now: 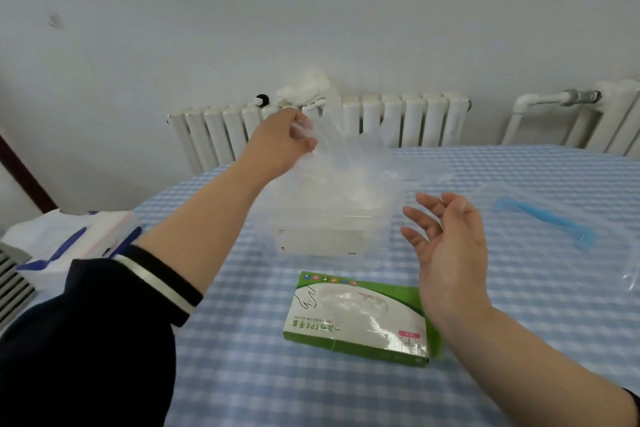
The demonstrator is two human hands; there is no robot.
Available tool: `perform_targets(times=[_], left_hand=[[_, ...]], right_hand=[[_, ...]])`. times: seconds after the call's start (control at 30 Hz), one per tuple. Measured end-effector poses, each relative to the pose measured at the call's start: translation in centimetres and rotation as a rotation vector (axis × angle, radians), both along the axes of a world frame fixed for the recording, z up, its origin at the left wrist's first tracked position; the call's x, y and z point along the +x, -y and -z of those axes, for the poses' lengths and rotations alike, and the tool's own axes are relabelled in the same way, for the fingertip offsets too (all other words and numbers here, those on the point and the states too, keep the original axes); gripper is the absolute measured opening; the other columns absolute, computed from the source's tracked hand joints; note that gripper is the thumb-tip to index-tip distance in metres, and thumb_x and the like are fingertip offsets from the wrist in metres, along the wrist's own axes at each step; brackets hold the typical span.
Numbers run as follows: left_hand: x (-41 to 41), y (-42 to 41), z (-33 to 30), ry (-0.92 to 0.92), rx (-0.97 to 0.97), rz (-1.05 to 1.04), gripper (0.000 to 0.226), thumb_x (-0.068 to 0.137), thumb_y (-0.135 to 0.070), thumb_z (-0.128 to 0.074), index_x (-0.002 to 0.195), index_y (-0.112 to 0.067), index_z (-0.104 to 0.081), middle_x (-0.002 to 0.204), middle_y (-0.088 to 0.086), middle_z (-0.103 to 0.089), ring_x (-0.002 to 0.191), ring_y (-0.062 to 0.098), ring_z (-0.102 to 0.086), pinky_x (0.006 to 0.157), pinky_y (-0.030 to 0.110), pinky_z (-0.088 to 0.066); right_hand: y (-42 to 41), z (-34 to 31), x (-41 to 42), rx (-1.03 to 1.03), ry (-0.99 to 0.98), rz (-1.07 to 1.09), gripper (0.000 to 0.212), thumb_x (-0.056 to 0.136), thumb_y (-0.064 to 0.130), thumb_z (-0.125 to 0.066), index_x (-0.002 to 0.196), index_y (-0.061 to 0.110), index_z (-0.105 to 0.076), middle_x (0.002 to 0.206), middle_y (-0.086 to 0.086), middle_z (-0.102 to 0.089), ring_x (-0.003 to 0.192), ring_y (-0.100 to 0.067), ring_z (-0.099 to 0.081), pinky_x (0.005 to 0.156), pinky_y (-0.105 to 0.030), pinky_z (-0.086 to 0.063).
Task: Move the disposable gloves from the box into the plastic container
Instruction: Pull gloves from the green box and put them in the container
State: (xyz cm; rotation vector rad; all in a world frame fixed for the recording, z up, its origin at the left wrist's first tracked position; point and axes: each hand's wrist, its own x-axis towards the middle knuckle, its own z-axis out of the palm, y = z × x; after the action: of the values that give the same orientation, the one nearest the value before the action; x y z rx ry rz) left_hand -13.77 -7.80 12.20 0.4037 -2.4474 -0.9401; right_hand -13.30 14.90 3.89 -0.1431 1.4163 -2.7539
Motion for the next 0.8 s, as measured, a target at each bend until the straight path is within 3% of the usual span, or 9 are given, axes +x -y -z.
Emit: perform_targets(times=[0.2, 0.37, 0.57, 0.63, 0.7, 0.8], left_hand=[[-1.7, 4.0, 1.2, 0.304, -0.288, -0.042, 0.036, 0.086, -0.021, -0.073, 0.116, -0.017, -0.055, 0.093, -0.002, -0.059, 0.080, 0.016, -0.056, 0.068, 0.029, -0.040], [-1.6, 4.8, 2.5, 0.475, -0.533, -0.062, 0.043, 0.084, -0.033, -0.074, 0.112, -0.021, -0.045, 0.096, -0.004, -0.063, 0.086, 0.018, -0.058, 0.067, 0.032, -0.041], [-1.0, 4.1, 2.3, 0.384, -0.992, -0.099, 0.047, 0.083, -0.040, -0.074, 0.112, -0.014, -0.047, 0.111, 0.006, -0.048, 0.099, 0.023, -0.047, 0.078, 0.037, -0.047], [-0.8, 3.0, 1.6, 0.391, -0.979, -0.082, 0.026, 0.091, -0.031, -0.066, 0.106, -0.015, -0.053, 0.109, 0.005, -0.051, 0.100, 0.024, -0.050, 0.074, 0.035, -0.043], [-0.6, 1.7, 1.1, 0.363, -0.844, -0.035, 0.005, 0.097, -0.021, -0.057, 0.100, -0.017, -0.058, 0.107, 0.002, -0.055, 0.096, 0.023, -0.054, 0.073, 0.033, -0.043], [0.4, -0.4, 1.2, 0.188, -0.690, 0.018, 0.016, 0.100, -0.017, -0.049, 0.104, -0.019, -0.064, 0.106, -0.004, -0.059, 0.088, 0.016, -0.057, 0.075, 0.028, -0.046]], right_hand=[[0.2, 0.3, -0.2, 0.088, 0.028, 0.006, 0.018, 0.105, 0.028, -0.037, 0.101, 0.024, -0.053, 0.093, 0.001, -0.064, 0.076, -0.008, -0.065, 0.062, -0.022, -0.053], [0.2, 0.4, -0.6, 0.139, 0.027, -0.026, 0.017, 0.105, 0.026, -0.037, 0.101, 0.023, -0.053, 0.093, 0.000, -0.064, 0.073, -0.008, -0.064, 0.060, -0.022, -0.052], [0.4, 0.9, -0.7, 0.229, -0.003, -0.068, 0.011, 0.103, 0.021, -0.042, 0.101, 0.022, -0.053, 0.092, 0.001, -0.065, 0.073, -0.007, -0.064, 0.061, -0.021, -0.052], [0.4, 1.1, -0.7, 0.277, -0.053, -0.093, 0.012, 0.103, 0.018, -0.042, 0.100, 0.021, -0.053, 0.089, 0.003, -0.065, 0.074, -0.008, -0.063, 0.062, -0.021, -0.052], [0.3, 1.2, -0.6, 0.322, -0.130, -0.116, 0.013, 0.102, 0.015, -0.044, 0.097, 0.019, -0.055, 0.083, 0.005, -0.065, 0.073, -0.007, -0.063, 0.063, -0.021, -0.052], [0.4, 1.2, -0.5, 0.454, -0.290, -0.208, 0.012, 0.097, 0.008, -0.052, 0.093, 0.016, -0.060, 0.076, 0.005, -0.065, 0.069, -0.005, -0.061, 0.064, -0.018, -0.051]])
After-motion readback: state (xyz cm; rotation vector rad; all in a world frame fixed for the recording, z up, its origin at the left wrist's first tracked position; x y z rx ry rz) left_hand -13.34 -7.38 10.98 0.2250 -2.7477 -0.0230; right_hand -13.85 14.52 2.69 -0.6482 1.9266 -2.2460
